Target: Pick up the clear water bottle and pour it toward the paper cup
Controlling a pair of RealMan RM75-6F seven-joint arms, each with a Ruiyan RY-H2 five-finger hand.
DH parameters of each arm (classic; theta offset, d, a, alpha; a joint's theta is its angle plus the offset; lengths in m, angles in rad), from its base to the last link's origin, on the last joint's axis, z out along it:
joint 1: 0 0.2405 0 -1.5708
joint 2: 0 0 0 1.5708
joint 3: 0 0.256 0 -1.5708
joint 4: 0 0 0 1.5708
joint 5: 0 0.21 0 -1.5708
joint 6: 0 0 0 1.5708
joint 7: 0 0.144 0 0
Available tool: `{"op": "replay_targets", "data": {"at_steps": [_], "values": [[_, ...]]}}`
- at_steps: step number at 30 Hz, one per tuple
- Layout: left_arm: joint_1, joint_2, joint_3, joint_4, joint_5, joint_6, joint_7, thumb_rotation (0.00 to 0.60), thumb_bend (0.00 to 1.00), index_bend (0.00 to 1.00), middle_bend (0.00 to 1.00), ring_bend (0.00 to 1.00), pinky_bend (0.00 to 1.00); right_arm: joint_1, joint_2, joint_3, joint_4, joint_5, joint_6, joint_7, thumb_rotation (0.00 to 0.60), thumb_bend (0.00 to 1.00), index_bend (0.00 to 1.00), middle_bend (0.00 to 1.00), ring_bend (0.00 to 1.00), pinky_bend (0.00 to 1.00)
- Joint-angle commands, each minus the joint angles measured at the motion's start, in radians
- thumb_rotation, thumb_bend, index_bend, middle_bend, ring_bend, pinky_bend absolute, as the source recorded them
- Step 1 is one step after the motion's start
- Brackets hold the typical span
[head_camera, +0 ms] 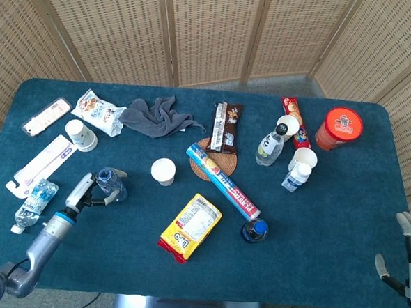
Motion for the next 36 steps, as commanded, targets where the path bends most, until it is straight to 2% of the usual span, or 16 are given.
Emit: {"op": "replay_targets", "data": {"at_steps": [1, 6, 10, 17, 25, 36], "values": [[-0.002, 0.062, -0.008, -0.057, 0.0, 0.017, 0.073, 0.6, 0.51, 0.37, 0.34, 0.32, 0.43, 0.002, 0.001, -0.001, -0.003, -0.001, -0.006, -0.003, 0.6, 0.42, 0.0, 0.05, 0.0, 0.0], [-0.008, 0.195, -0.031, -0.183, -0.024, 0.02, 0.256, 0.6, 0.52, 0.38, 0.36, 0.36, 0.48, 0.008, -0.004, 0.001, -0.002, 0.004, -0.019, -0.002, 0.6, 0.41, 0.0, 0.05, 0.0, 0.0], [-0.021, 0.3, -0.059, -0.281, -0.068, -0.002, 0.455, 0.6, 0.53, 0.38, 0.37, 0.36, 0.48, 0.013, -0.009, 0.001, 0.006, 0.008, -0.032, 0.006, 0.6, 0.42, 0.0, 0.05, 0.0, 0.0], [-0.072, 0.417, -0.102, -0.383, -0.164, -0.112, 0.624, 0.6, 0.53, 0.38, 0.37, 0.37, 0.48, 0.011, -0.013, -0.002, 0.015, 0.012, -0.036, 0.022, 0.6, 0.41, 0.0, 0.05, 0.0, 0.0], [-0.145, 0.455, -0.135, -0.394, -0.225, -0.229, 0.69, 0.6, 0.54, 0.38, 0.37, 0.38, 0.48, -0.003, -0.016, -0.006, 0.031, 0.011, -0.018, 0.042, 0.6, 0.41, 0.0, 0.05, 0.0, 0.0], [-0.261, 0.416, -0.155, -0.297, -0.279, -0.378, 0.796, 0.6, 0.54, 0.39, 0.38, 0.38, 0.48, -0.021, -0.025, -0.009, 0.048, 0.016, -0.002, 0.059, 0.6, 0.41, 0.0, 0.05, 0.0, 0.0]]}}
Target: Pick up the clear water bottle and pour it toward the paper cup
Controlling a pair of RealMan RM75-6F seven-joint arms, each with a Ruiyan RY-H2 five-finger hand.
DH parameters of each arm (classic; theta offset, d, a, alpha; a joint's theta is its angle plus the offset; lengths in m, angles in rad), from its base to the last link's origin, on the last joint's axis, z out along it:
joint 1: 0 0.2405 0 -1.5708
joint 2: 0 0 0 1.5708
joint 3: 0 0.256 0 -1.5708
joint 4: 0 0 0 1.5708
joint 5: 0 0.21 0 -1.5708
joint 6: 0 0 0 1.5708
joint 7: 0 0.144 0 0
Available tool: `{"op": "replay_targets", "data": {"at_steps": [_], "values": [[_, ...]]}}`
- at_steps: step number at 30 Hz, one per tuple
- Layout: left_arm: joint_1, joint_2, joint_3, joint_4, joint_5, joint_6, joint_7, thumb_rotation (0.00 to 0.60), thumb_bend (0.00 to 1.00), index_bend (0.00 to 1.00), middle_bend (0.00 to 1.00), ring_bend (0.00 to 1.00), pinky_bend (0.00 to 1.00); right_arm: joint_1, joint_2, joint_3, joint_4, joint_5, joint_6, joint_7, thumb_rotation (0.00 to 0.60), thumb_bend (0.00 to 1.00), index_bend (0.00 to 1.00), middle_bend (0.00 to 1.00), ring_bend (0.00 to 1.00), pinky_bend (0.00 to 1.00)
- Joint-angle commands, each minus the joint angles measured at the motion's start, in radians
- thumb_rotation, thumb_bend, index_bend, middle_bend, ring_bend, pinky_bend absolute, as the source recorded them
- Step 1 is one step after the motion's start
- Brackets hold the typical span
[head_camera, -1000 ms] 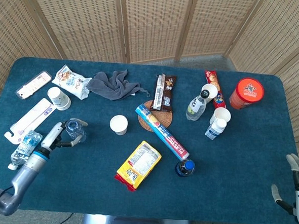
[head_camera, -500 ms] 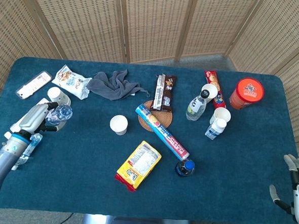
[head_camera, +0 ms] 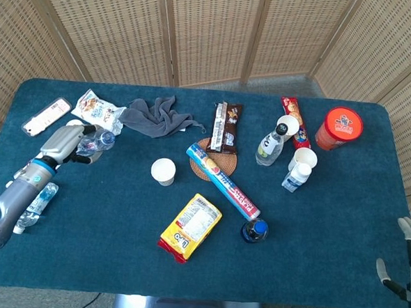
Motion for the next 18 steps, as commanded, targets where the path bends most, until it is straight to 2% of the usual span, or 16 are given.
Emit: {"op": "replay_targets", "data": {"at_steps": [1, 5, 18], "values": [[-0.032, -0.015, -0.002, 0.027, -0.005, -0.031, 0.044, 0.6, 0.54, 0.39, 0.38, 0.38, 0.48, -0.004, -0.003, 0.0, 0.004, 0.001, 0.003, 0.003, 0.6, 0.41, 0.0, 0.05, 0.0, 0.0], [-0.066, -0.035, -0.003, 0.049, -0.019, -0.068, 0.077, 0.6, 0.54, 0.4, 0.38, 0.38, 0.45, -0.008, -0.005, -0.002, 0.009, 0.002, 0.006, 0.01, 0.6, 0.41, 0.0, 0.05, 0.0, 0.0], [-0.154, -0.082, 0.007, 0.112, -0.028, -0.121, 0.225, 0.6, 0.54, 0.41, 0.39, 0.38, 0.43, -0.026, -0.007, -0.002, 0.019, 0.015, 0.017, 0.028, 0.6, 0.41, 0.0, 0.05, 0.0, 0.0]]}}
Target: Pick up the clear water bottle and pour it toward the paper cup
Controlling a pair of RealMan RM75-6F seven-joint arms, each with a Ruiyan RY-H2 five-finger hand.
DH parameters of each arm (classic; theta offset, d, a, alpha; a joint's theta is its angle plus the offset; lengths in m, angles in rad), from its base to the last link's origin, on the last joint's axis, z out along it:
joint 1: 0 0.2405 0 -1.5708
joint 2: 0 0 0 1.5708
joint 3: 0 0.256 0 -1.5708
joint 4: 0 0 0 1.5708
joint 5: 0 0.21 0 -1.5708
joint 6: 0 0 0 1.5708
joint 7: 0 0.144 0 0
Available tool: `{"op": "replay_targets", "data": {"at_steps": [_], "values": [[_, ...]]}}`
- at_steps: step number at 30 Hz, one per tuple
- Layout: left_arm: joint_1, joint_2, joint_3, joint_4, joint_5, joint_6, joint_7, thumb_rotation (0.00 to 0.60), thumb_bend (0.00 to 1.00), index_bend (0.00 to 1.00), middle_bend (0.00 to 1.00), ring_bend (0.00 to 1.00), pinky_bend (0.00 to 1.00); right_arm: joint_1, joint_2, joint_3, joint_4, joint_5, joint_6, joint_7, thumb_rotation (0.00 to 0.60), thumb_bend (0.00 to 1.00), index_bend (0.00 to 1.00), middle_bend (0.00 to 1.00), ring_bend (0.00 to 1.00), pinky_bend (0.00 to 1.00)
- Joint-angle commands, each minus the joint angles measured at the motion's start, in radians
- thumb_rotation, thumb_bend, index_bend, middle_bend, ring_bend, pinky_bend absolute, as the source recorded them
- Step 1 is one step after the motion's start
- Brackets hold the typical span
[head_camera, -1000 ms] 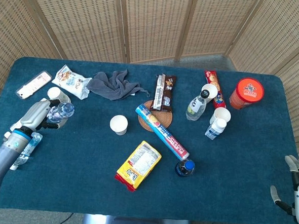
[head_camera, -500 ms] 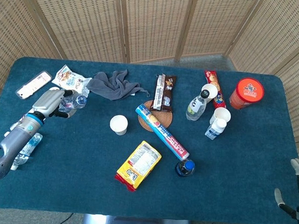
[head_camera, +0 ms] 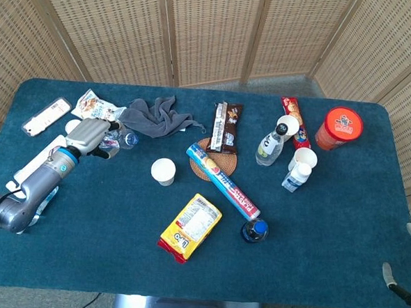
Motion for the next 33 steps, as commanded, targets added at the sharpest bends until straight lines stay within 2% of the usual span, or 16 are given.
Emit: {"op": "replay_targets", "data": {"at_steps": [1, 10, 17, 33], "values": [[-0.024, -0.012, 0.002, 0.017, -0.008, -0.016, 0.034, 0.6, 0.55, 0.41, 0.39, 0.38, 0.43, -0.002, -0.003, 0.001, 0.003, 0.0, 0.003, 0.003, 0.6, 0.41, 0.0, 0.05, 0.0, 0.0], [-0.079, -0.046, 0.017, 0.048, -0.013, -0.045, 0.134, 0.6, 0.55, 0.41, 0.39, 0.38, 0.42, -0.01, -0.007, 0.005, 0.013, 0.008, 0.008, 0.017, 0.6, 0.41, 0.0, 0.05, 0.0, 0.0], [-0.11, -0.075, 0.02, 0.059, -0.023, -0.066, 0.161, 0.6, 0.55, 0.41, 0.39, 0.38, 0.41, -0.02, -0.01, 0.006, 0.025, 0.017, 0.013, 0.031, 0.6, 0.41, 0.0, 0.05, 0.0, 0.0], [-0.153, -0.069, 0.063, 0.065, -0.017, -0.08, 0.287, 0.6, 0.55, 0.41, 0.39, 0.38, 0.39, -0.033, -0.017, 0.008, 0.037, 0.011, 0.024, 0.047, 0.6, 0.41, 0.0, 0.05, 0.0, 0.0]]}}
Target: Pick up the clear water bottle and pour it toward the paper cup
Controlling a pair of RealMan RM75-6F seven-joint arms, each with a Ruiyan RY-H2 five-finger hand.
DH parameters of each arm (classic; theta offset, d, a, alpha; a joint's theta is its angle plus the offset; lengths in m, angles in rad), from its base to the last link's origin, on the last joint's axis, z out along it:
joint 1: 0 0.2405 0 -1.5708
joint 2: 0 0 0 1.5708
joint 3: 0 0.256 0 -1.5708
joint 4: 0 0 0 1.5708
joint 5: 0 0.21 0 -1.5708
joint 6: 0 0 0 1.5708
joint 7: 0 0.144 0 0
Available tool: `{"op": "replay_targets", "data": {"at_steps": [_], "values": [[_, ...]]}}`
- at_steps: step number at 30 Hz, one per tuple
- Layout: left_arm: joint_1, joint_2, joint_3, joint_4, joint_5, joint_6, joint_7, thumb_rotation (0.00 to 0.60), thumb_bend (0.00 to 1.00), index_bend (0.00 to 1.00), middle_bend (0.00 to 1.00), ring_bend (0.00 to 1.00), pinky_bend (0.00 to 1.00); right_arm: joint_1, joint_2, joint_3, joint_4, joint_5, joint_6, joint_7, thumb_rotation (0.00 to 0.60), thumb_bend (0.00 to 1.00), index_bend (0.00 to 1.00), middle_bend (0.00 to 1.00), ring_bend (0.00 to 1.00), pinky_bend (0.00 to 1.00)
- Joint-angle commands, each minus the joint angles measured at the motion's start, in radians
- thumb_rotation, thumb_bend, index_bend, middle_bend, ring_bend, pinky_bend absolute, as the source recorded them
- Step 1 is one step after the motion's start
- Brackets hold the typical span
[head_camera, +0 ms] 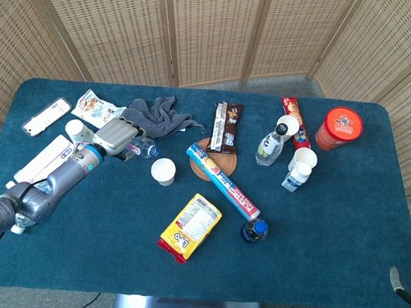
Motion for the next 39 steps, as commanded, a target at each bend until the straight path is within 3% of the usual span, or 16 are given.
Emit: {"op": "replay_targets", "data": {"at_steps": [1, 26, 39], "values": [[-0.008, 0.006, 0.011, -0.002, -0.003, -0.002, 0.031, 0.6, 0.55, 0.41, 0.39, 0.38, 0.39, -0.001, -0.001, 0.0, 0.001, 0.0, 0.001, 0.002, 0.6, 0.41, 0.0, 0.05, 0.0, 0.0], [-0.06, 0.011, 0.05, -0.014, -0.049, -0.038, 0.148, 0.6, 0.55, 0.42, 0.38, 0.37, 0.38, -0.01, -0.006, 0.004, 0.007, -0.003, 0.005, 0.011, 0.6, 0.42, 0.0, 0.05, 0.0, 0.0], [-0.125, 0.021, 0.083, -0.035, -0.15, -0.082, 0.277, 0.6, 0.56, 0.43, 0.39, 0.38, 0.38, -0.016, -0.012, 0.005, 0.02, 0.004, 0.004, 0.026, 0.6, 0.41, 0.0, 0.05, 0.0, 0.0]]}}
